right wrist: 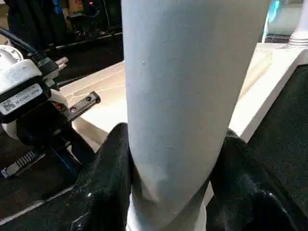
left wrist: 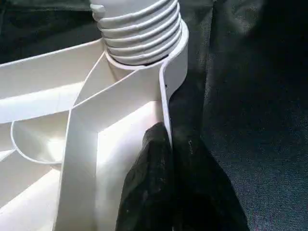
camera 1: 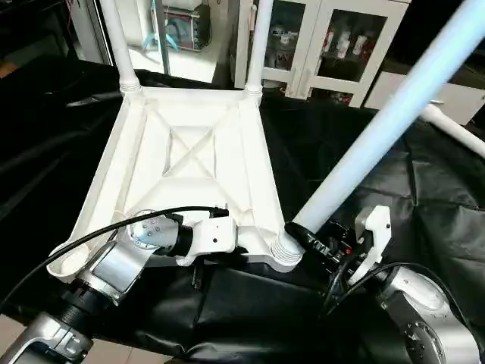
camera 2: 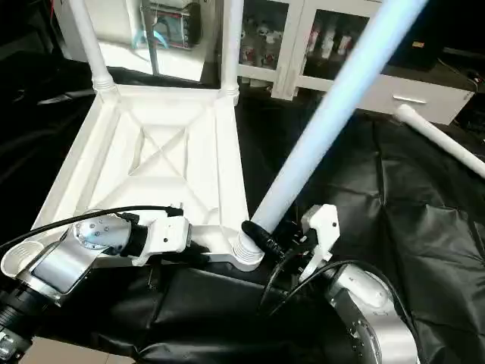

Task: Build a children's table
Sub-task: Pick table leg

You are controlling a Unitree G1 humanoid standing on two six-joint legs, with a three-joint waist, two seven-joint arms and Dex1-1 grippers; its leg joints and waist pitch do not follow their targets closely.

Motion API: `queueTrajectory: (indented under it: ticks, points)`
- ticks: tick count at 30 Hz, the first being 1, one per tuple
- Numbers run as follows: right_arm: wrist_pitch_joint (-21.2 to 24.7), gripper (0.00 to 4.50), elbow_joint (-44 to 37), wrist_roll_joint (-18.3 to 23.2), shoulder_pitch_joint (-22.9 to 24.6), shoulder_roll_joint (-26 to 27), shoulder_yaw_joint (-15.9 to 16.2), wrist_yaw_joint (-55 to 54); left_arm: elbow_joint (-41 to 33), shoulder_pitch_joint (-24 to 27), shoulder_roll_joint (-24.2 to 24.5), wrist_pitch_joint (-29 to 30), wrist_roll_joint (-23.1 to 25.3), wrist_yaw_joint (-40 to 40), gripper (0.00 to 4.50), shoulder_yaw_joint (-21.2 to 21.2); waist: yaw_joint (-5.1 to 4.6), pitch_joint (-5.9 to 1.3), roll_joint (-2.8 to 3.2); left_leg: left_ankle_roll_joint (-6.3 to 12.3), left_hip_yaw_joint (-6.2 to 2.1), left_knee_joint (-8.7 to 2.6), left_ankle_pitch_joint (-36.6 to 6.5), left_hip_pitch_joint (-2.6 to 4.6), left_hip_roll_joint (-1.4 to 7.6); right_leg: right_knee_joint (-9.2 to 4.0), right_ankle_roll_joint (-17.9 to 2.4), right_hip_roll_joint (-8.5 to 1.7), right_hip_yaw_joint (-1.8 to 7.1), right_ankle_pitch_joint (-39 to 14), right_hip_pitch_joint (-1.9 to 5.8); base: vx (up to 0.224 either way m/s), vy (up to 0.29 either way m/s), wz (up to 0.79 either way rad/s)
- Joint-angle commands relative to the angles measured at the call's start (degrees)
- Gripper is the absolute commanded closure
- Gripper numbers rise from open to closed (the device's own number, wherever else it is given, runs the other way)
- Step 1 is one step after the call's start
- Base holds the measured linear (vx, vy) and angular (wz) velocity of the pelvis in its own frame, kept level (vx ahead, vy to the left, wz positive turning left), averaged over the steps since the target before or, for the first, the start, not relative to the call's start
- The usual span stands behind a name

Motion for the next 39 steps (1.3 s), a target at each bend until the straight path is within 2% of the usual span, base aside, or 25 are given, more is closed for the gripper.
queueTrajectory:
  ticks: [1,2,3,5,7,10,13,16,18,19,20,23,24,27,29,32,39]
  points:
    - [2.6,2.65,3.6,-5.0,1.7,-2.0,3.9,0.3,3.5,0.9,1.1,1.3,3.3,0.5,4.5,-1.7,-0.61,-0.95,0.27,-2.39,-1.05,-5.1,-21.5,0.87,3.19,-4.81,-7.2,-2.34,1.77,-14.5,-0.13,0.0,0.0,0.0]
    - [2.9,2.65,3.7,-6.2,1.2,-3.0,5.4,1.1,3.5,0.9,1.2,1.3,3.3,0.5,4.5,-1.7,-0.62,-0.89,0.24,-2.56,-1.15,-5.17,-22.4,0.9,3.21,-5.01,-6.7,-2.49,1.83,-17.0,-0.15,0.0,0.0,0.0]
    - [3.1,2.65,3.7,-6.7,1.0,-3.5,5.8,1.3,3.5,0.8,1.2,1.3,3.3,0.6,4.5,-1.7,-0.72,-0.82,0.02,-2.72,-1.15,-5.22,-23.4,0.95,3.21,-5.23,-6.2,-2.52,1.88,-19.0,-0.25,0.0,0.0,0.0]
    - [3.0,2.65,4.0,-7.1,0.9,-3.8,6.2,1.6,3.5,0.9,1.2,1.3,3.4,0.6,4.5,-1.7,-0.63,-0.9,0.06,-2.88,-1.22,-5.19,-24.3,1.18,3.27,-5.44,-5.7,-2.72,2.03,-21.0,-0.47,0.0,0.0,0.0]
    - [2.9,2.65,4.3,-7.9,0.9,-4.5,6.9,2.0,3.5,0.9,1.1,1.4,3.4,0.7,4.5,-1.6,-0.55,-0.95,0.14,-3.02,-1.31,-5.26,-24.3,1.21,3.36,-5.48,-5.6,-2.73,2.03,-21.0,-0.49,0.0,0.0,0.0]
    - [2.8,2.65,4.9,-8.3,0.9,-4.8,7.3,1.7,3.5,0.9,1.1,1.5,3.4,0.8,4.5,-1.5,-0.71,-1.09,-0.14,-3.42,-1.41,-5.38,-25.3,1.18,3.37,-5.32,-5.7,-2.49,1.87,-19.1,-0.48,0.0,0.0,0.0]
    - [4.6,2.66,7.2,-8.3,0.5,-4.1,6.7,-0.9,3.6,0.9,1.1,1.5,3.4,1.0,4.5,-1.4,-0.71,-1.12,-0.25,-3.3,-1.31,-5.31,-25.5,1.19,3.32,-5.36,-5.8,-2.5,1.96,-18.9,-0.56,0.0,0.0,0.0]
    - [4.4,2.66,10.4,-8.3,-0.1,-3.1,5.3,-2.8,3.7,0.9,1.1,1.5,3.4,1.1,4.5,-1.5,-0.81,-1.08,-0.24,-3.62,-1.4,-5.37,-27.0,1.23,3.31,-5.54,-5.5,-2.59,1.96,-21.1,-0.76,0.0,0.0,0.0]
    - [5.1,2.66,11.3,-7.2,-0.6,-2.0,4.0,-3.7,3.8,0.8,1.1,1.4,3.3,1.1,4.5,-1.5,-1.03,-0.87,-0.27,-4.19,-1.75,-5.57,-30.0,1.29,3.32,-5.99,-4.6,-2.75,1.96,-25.8,-1.03,0.0,0.0,0.0]
    - [5.3,2.66,11.4,-7.0,-0.7,-1.8,3.8,-3.8,3.9,0.8,1.1,1.3,3.3,1.1,4.5,-1.5,-1.03,-0.87,-0.27,-4.19,-1.75,-5.57,-30.0,1.29,3.32,-5.99,-4.6,-2.75,1.96,-25.8,-1.03,0.0,0.0,0.0]
    - [5.7,2.66,11.7,-6.5,-1.0,-1.4,3.2,-4.4,4.0,0.7,1.0,1.2,3.3,1.1,4.5,-1.5,-1.35,-0.91,-0.14,-4.71,-2.06,-5.63,-32.5,1.46,3.28,-6.31,-4.0,-2.81,1.86,-28.7,-1.26,0.0,0.0,0.0]
    - [6.1,2.66,12.5,-6.2,-1.5,-0.8,2.5,-5.4,4.3,0.5,1.0,1.1,3.3,1.2,4.5,-1.5,-1.83,-0.92,-0.02,-5.1,-2.44,-5.77,-35.3,1.59,3.26,-6.7,-3.5,-2.87,1.71,-31.5,-1.44,0.0,0.0,0.0]
    - [5.5,2.66,13.6,-6.5,-1.5,-0.7,2.3,-6.0,4.4,0.4,0.8,1.0,3.2,1.2,4.5,-1.5,-2.24,-1.01,-0.03,-5.24,-2.7,-5.91,-36.2,1.46,3.27,-6.72,-3.5,-2.88,1.51,-31.7,-1.27,0.0,0.0,0.0]
    - [5.1,2.66,13.8,-6.7,-1.2,-0.9,2.6,-5.9,4.4,0.3,0.8,1.0,3.2,1.3,4.5,-1.5,-2.46,-1.04,0.11,-5.56,-2.81,-6.1,-37.0,1.34,3.29,-6.69,-3.8,-2.71,1.35,-29.7,-1.21,0.0,0.0,0.0]
    - [5.1,2.66,13.9,-6.8,-0.9,-0.8,2.6,-5.8,4.4,0.4,0.8,1.0,3.2,1.3,4.5,-1.5,-2.48,-1.1,0.05,-5.44,-2.72,-6.04,-37.3,1.54,3.27,-6.74,-3.9,-2.69,1.49,-29.0,-1.42,0.0,0.0,0.0]
    - [4.5,2.66,14.3,-7.7,-0.5,-1.3,3.3,-5.6,4.4,0.4,0.8,0.9,3.1,1.3,4.5,-1.5,-2.37,-1.27,0.11,-5.07,-2.39,-5.94,-35.5,1.56,3.31,-6.62,-4.6,-2.69,1.67,-26.1,-1.41,0.0,0.0,0.0]
    - [4.9,2.66,14.3,-9.8,-1.4,-2.0,5.1,-6.5,4.8,0.1,0.7,0.4,3.1,1.1,4.5,-1.6,-2.28,-1.19,0.21,-5.01,-2.25,-5.94,-34.6,1.5,3.29,-6.54,-4.8,-2.68,1.73,-25.7,-1.35,0.0,0.0,0.0]
